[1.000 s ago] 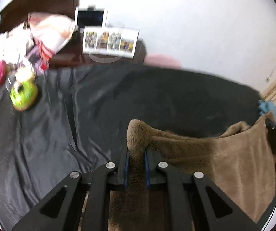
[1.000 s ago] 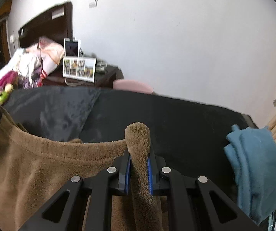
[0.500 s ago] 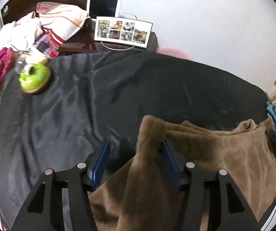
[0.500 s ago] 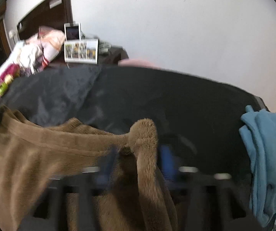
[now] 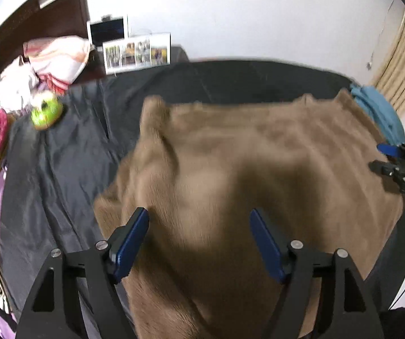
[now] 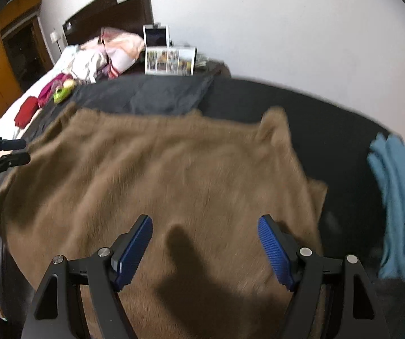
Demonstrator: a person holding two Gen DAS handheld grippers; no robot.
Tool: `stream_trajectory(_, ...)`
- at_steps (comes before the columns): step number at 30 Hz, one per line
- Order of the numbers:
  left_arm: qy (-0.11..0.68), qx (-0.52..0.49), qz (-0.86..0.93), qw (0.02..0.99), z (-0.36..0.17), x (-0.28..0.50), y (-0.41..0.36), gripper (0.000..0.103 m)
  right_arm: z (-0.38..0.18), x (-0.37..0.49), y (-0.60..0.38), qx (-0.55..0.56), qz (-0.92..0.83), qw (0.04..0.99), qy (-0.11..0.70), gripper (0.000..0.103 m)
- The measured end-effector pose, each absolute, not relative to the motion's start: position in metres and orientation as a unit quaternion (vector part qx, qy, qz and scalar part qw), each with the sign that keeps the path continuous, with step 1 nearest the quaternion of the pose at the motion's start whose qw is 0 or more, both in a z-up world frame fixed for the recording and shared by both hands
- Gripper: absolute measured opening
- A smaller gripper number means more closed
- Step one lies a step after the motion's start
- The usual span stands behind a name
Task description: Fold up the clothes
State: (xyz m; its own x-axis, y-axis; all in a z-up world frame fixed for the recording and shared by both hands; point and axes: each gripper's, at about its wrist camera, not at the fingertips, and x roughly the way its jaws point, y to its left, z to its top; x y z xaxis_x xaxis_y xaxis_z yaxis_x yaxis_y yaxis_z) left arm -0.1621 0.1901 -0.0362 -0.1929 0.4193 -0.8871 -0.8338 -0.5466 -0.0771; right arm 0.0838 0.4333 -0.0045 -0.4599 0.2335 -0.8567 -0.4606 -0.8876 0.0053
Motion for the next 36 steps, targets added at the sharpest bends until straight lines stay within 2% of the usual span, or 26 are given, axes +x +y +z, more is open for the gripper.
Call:
stream_trajectory(6, 0.204, -0.483, 0.74, 0.422, -0.053, -0.167, 0.186, 0.078, -0.033, 0.087, 0.441, -0.498, 0.829, 0.215, 0.139, 0.083)
stream_trajectory(16, 0.217, -0.479, 0.753, 0.395, -0.06, -0.162, 0.194, 0.081, -0.04, 0.088, 0.433, -0.507, 0.821, 0.234, 0.122, 0.087)
stream_trajectory(29, 0.25, -0.46, 0.777, 0.35, -0.039, -0.121, 0.19, 0.082, 0.012, 0.116, 0.382, -0.465, 0.841, 0.243, 0.136, 0.087)
stream_trajectory(36, 0.254, -0.48, 0.771, 0.334, -0.053, -0.108, 0.186, 0.082, -0.027, 0.124, 0.372, -0.508, 0.818, 0.232, 0.137, 0.087)
